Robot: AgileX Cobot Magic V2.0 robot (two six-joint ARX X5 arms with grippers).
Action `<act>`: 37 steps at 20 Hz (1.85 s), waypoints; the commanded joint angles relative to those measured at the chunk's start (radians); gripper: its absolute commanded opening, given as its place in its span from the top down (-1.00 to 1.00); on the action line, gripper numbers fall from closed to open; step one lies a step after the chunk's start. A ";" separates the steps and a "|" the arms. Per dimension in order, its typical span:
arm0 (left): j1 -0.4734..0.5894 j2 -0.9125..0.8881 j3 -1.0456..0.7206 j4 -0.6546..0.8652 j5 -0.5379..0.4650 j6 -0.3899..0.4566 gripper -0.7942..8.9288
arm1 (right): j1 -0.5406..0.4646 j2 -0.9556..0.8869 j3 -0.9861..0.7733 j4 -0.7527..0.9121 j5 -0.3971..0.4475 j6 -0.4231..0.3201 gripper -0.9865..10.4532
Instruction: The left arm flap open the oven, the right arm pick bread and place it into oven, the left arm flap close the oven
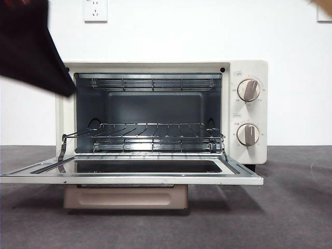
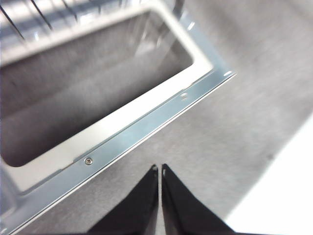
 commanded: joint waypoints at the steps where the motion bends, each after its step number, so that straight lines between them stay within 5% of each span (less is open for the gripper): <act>1: -0.006 -0.090 0.060 -0.047 -0.045 0.009 0.80 | 0.052 0.080 0.012 0.081 0.009 -0.001 0.59; 7: -0.006 -0.318 0.184 -0.245 -0.224 0.009 0.80 | 0.184 0.286 0.012 0.302 0.180 0.021 0.59; 12: -0.006 -0.439 0.272 -0.348 -0.346 0.009 0.80 | 0.213 0.473 0.012 0.537 0.208 0.028 0.59; 18: -0.006 -0.472 0.308 -0.412 -0.385 0.009 0.80 | 0.213 0.620 0.012 0.702 0.212 0.053 0.59; 37: -0.006 -0.473 0.309 -0.414 -0.388 0.010 0.80 | 0.212 0.838 0.012 0.979 0.472 0.241 0.59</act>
